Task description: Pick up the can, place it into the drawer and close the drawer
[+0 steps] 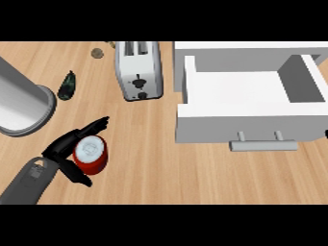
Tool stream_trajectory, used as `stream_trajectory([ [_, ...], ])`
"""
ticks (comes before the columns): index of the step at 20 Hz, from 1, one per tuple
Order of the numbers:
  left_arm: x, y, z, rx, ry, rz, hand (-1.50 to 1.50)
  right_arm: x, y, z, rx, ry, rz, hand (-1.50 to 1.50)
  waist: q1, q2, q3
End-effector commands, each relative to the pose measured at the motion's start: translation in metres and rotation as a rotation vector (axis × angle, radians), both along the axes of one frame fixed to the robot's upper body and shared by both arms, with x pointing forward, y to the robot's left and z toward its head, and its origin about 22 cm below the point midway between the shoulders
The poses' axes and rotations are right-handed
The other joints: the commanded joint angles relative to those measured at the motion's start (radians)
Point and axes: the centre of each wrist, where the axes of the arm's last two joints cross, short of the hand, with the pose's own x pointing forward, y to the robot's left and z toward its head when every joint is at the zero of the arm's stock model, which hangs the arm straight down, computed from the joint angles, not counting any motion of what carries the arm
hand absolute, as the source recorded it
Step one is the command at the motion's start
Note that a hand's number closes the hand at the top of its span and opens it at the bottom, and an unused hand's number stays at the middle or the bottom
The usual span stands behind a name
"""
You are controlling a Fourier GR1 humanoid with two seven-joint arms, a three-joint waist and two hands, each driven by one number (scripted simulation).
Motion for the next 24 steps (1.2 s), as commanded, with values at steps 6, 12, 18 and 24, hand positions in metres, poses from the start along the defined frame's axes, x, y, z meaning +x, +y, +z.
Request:
stream_trajectory([
  [6, -0.004, -0.003, -0.003, -0.162, 0.016, -0.128, -1.50, -0.004, 0.006, 0.009, 0.005, -0.012, 0.009, -1.50, 0.001, 0.001, -0.001],
  [12, -0.003, -0.037, -0.004, -0.200, 0.050, -0.181, 1.50, -0.001, -0.015, 0.003, 0.029, -0.021, -0.016, -1.50, 0.011, -0.003, 0.000],
  [18, -0.014, -0.051, -0.010, -0.254, 0.078, -0.219, 1.50, -0.006, -0.001, 0.005, 0.007, -0.006, -0.016, -1.50, 0.012, -0.003, 0.000],
  [24, -0.020, 0.007, -0.009, -0.275, -0.042, 0.740, 1.50, -0.014, -0.008, 0.000, 0.021, -0.004, -0.065, -1.50, 0.060, -0.010, 0.002],
])
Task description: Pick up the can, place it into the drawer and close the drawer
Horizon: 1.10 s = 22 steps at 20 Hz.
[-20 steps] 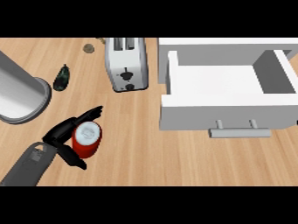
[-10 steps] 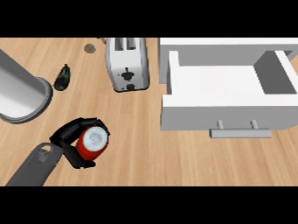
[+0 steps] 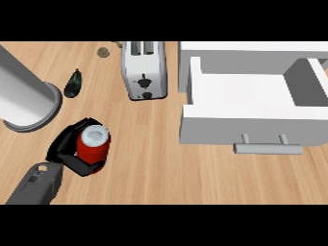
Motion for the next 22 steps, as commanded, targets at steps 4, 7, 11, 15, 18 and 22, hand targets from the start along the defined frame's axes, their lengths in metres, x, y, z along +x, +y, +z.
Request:
stream_trajectory([
  [4, 0.019, -0.025, 0.016, -0.096, -0.058, 0.480, 1.50, 0.000, 0.004, 0.004, 0.019, -0.015, -0.002, -1.50, -0.003, -0.003, 0.001],
  [7, 0.025, -0.034, 0.048, -0.103, -0.106, 0.459, 1.50, 0.004, -0.010, -0.007, 0.021, -0.009, -0.020, -1.50, -0.004, -0.002, 0.001],
  [11, 0.035, -0.077, 0.077, -0.097, -0.109, 0.402, 1.50, -0.008, 0.005, 0.002, 0.002, -0.021, -0.002, -1.50, -0.018, 0.001, 0.000],
  [15, 0.030, -0.082, 0.121, -0.054, -0.171, 0.374, 1.50, -0.009, -0.003, 0.016, 0.004, -0.015, 0.016, -1.50, -0.015, 0.001, 0.000],
  [18, 0.027, -0.099, 0.156, -0.043, -0.190, 0.341, 1.50, 0.003, -0.003, 0.001, 0.022, -0.024, -0.014, -1.50, -0.012, 0.001, 0.000],
  [22, 0.045, -0.136, 0.184, -0.045, -0.186, 0.317, 1.50, -0.007, -0.018, 0.012, -0.003, -0.012, -0.007, -1.50, -0.024, 0.003, 0.000],
])
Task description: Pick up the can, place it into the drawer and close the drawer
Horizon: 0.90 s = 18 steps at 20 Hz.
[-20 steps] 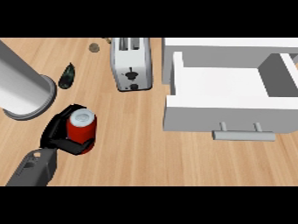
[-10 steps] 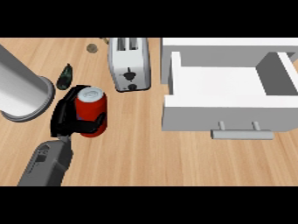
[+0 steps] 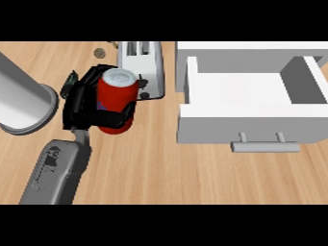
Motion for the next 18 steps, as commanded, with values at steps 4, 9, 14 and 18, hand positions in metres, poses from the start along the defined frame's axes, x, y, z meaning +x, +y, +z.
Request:
stream_trajectory([
  [4, 0.017, -0.055, 0.064, 0.030, -0.010, -0.072, 1.50, 0.009, -0.003, -0.002, -0.008, -0.005, 0.006, -1.50, -0.006, 0.003, 0.000],
  [9, 0.016, -0.095, 0.098, 0.049, -0.041, -0.084, 1.50, 0.006, -0.007, -0.003, -0.003, -0.011, -0.009, -1.50, -0.008, 0.002, 0.000],
  [14, 0.033, -0.124, 0.136, 0.071, -0.081, -0.075, 1.50, -0.012, -0.002, 0.012, -0.021, -0.018, 0.003, -1.50, -0.017, 0.003, 0.000],
  [18, 0.038, -0.155, 0.149, 0.079, -0.068, -0.090, 1.50, -0.002, 0.009, 0.009, -0.004, 0.008, 0.000, -1.50, -0.019, 0.004, 0.000],
])
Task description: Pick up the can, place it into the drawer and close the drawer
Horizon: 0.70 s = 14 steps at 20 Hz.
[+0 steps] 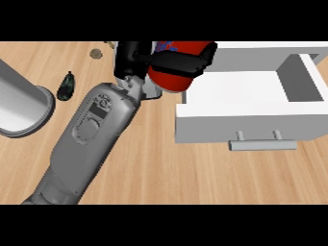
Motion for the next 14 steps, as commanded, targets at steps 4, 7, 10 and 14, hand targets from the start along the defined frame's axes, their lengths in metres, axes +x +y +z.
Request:
stream_trajectory([
  [4, 0.022, -0.038, 0.033, 0.016, 0.015, 0.010, 1.50, 0.002, -0.002, 0.000, 0.000, 0.001, 0.026, -1.50, -0.012, 0.003, 0.000],
  [7, 0.025, -0.053, 0.047, 0.038, 0.011, 0.016, 1.50, 0.008, -0.004, 0.000, -0.002, 0.003, 0.001, -1.50, -0.013, 0.004, 0.000],
  [10, 0.032, -0.054, 0.049, 0.036, 0.043, -0.005, 1.50, -0.003, 0.009, -0.016, 0.010, -0.004, 0.001, -1.50, -0.012, 0.002, 0.001],
  [14, 0.034, -0.070, 0.050, 0.071, 0.020, 0.011, 1.50, 0.023, -0.001, 0.014, -0.005, 0.002, 0.003, -1.50, -0.014, 0.006, 0.000],
])
